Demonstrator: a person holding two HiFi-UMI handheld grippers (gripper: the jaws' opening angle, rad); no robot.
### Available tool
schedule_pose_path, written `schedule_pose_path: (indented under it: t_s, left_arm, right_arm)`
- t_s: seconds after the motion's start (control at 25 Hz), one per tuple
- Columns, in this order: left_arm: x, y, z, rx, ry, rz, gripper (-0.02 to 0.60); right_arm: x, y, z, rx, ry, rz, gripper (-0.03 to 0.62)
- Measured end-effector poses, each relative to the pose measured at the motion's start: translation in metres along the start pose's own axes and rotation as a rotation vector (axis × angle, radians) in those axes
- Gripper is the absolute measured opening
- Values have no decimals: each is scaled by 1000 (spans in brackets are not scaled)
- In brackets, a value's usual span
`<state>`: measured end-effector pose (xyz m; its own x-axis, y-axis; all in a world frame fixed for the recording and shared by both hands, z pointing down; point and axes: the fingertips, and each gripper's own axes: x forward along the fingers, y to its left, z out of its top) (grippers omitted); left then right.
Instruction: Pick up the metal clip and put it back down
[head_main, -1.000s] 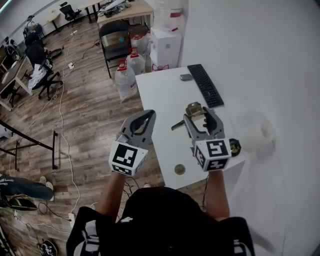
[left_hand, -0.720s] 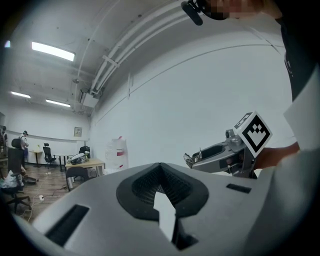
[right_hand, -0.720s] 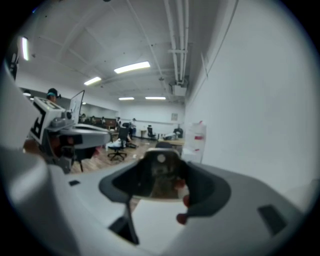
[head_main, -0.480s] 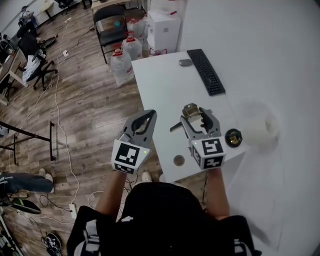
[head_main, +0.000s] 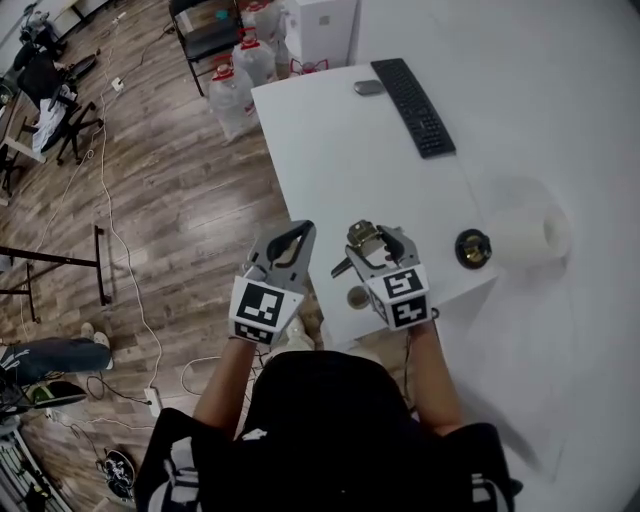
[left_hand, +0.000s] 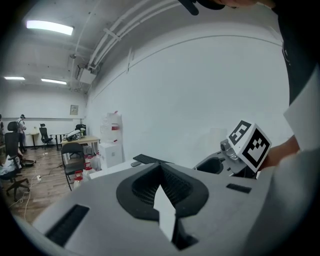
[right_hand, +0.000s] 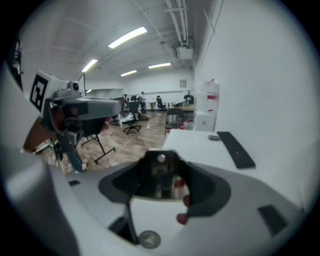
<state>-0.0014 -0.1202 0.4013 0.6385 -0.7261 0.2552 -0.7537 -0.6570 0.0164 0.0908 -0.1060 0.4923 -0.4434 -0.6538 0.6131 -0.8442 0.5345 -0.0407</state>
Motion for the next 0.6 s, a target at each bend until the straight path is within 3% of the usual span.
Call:
schedule_pose_path:
  t_s: [0.4, 0.6]
  left_arm:
    - [12, -13, -64, -3, 143, -19, 25]
    - [8, -8, -73, -7, 160, -4, 25]
  right_arm:
    - [48, -8, -120, -124, 294, 11, 285]
    - [64, -18, -147, -166, 396, 25, 285]
